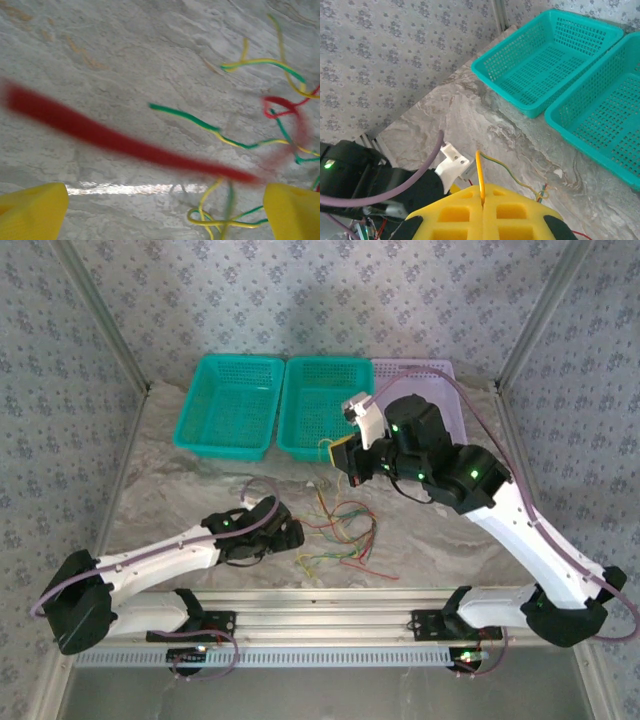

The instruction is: Untangle the cables

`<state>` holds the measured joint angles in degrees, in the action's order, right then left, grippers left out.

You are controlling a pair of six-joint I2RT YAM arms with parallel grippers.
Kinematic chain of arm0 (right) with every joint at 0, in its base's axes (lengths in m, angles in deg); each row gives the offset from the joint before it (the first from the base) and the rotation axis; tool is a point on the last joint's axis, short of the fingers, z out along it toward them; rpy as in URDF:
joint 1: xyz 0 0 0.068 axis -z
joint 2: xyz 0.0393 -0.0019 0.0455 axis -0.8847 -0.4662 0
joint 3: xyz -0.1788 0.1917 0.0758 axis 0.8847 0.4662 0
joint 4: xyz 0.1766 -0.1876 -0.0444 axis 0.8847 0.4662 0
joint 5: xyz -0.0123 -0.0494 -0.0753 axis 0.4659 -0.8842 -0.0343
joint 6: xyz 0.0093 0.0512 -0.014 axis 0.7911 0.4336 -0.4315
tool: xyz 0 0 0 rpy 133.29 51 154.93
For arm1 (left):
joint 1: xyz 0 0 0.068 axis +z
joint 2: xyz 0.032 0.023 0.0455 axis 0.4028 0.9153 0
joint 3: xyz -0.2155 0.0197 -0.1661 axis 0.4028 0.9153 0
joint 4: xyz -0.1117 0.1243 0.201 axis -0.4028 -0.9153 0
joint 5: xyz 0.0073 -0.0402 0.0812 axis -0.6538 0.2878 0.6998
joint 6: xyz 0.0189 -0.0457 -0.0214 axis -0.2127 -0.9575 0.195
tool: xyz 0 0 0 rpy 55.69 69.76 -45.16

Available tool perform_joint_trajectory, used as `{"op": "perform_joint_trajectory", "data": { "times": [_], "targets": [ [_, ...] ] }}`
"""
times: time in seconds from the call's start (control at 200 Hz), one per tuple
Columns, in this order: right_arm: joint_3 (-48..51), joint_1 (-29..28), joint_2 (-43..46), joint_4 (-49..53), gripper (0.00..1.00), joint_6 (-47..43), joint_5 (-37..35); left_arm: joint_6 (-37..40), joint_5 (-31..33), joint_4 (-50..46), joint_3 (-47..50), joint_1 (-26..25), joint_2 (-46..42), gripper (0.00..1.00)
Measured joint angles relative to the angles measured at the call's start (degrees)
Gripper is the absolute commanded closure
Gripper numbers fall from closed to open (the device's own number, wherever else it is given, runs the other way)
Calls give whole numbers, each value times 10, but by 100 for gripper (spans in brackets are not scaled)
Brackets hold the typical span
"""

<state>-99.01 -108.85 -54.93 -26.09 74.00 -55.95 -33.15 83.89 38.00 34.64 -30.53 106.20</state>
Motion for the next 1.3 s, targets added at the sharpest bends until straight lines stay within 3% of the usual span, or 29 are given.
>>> {"op": "perform_joint_trajectory", "data": {
  "times": [0.405,0.67,0.77,0.869,0.989,1.159,1.299],
  "targets": [
    [-9,71,-37,-4,100,15,91,48,3,105,-25,-85,-6,0],
    [-47,111,-55,-23,100,49,157,72,22,117,-60,-111,84,2],
    [-58,125,-63,-29,100,63,180,77,36,110,-81,-115,110,10],
    [-67,132,-70,-31,100,70,196,76,57,100,-88,-115,115,32],
    [-83,139,-79,-32,100,78,214,75,80,88,-87,-115,115,45],
    [-131,155,-101,-32,100,94,243,75,104,79,-87,-115,111,53],
    [-187,160,-127,-29,100,110,267,74,117,76,-84,-115,107,68]
  ]
}}
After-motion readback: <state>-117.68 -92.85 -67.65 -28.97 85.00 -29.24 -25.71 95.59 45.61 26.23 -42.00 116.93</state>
